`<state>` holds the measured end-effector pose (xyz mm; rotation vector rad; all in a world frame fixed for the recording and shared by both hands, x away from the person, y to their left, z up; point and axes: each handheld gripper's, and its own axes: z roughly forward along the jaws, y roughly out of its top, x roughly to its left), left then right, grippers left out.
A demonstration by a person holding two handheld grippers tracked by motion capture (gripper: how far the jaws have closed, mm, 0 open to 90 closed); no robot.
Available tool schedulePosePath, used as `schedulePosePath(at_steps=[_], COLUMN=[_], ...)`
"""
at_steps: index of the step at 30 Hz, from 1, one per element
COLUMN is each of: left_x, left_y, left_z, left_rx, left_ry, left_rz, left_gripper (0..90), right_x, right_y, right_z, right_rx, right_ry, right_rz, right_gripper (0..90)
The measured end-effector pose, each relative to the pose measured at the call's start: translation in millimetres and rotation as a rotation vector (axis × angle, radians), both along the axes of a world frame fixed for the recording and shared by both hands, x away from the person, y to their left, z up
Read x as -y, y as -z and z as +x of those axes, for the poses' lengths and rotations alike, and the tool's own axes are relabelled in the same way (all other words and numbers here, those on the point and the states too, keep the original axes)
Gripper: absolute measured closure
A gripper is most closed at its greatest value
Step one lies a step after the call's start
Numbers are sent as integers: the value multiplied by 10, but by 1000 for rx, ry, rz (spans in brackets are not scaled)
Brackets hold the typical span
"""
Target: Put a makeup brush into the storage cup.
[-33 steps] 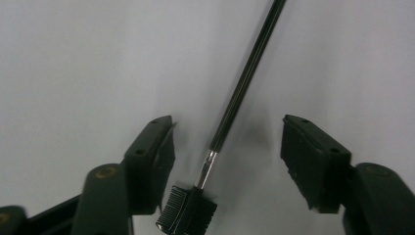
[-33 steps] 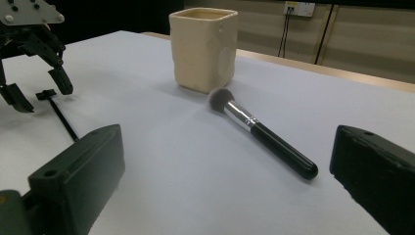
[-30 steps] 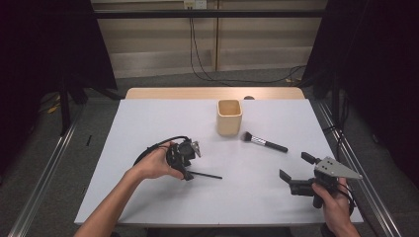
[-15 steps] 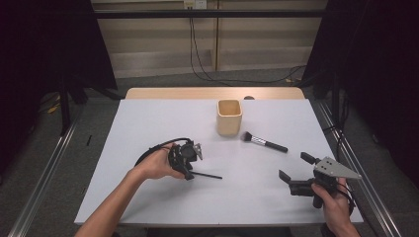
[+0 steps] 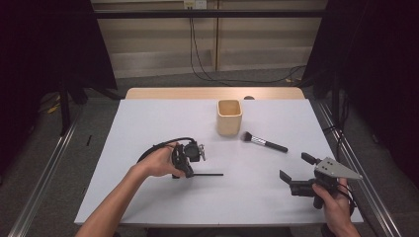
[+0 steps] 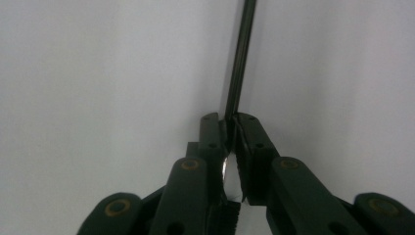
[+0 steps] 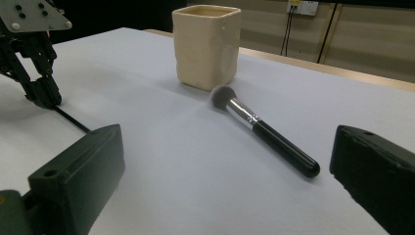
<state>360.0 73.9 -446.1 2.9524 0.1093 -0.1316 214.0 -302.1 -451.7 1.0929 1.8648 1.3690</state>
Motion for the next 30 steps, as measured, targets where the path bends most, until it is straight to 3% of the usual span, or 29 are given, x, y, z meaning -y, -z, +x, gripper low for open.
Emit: schedulePosePath(at_steps=[3, 7, 10, 14, 19, 20, 21, 22, 24, 27, 28, 30], left_x=[6, 2, -13, -34, -101, -113, -127, -142, -185, -266, -296, -336], left_y=[0, 0, -3, -9, 1, -8, -4, -6, -17, -63, -82, -120], left_z=[1, -2, 4, -21, -25, -17, -18, -21, -8, 20, 19, 33], left_rx=[-15, 1, -17, 3, 8, -11, -1, -24, -22, -35, -44, -45], left_ry=[-7, -7, -28, -30, -74, -78, -82, -102, -111, -136, -164, -178], left_rz=[1, 0, -11, -23, -66, -69, -73, -85, -96, -142, -176, -194], left_gripper=[857, 858, 858, 859, 859, 859, 859, 860, 859, 859, 859, 860], right_x=[-4, -3, -2, 1, 3, 3, 4, 5, 7, 4, 4, 2], right_y=[2, 3, 3, 3, 1, 1, -1, -1, 1, 0, 2, 2], right_z=[1, 2, 4, 6, 4, 4, 3, 4, 7, 7, 9, 10], right_rx=[0, -3, -4, -3, -2, -2, 0, -1, -3, -4, -3, -4], right_ry=[-1, -2, -1, -3, 4, 4, 8, 7, 9, 8, 5, 5], right_rz=[-2, -2, -2, -3, -1, -1, -2, 1, -1, 0, -2, 0], right_gripper=[0, 0, 0, 0, 0, 0, 0, 0, 0, 0, 0, 0])
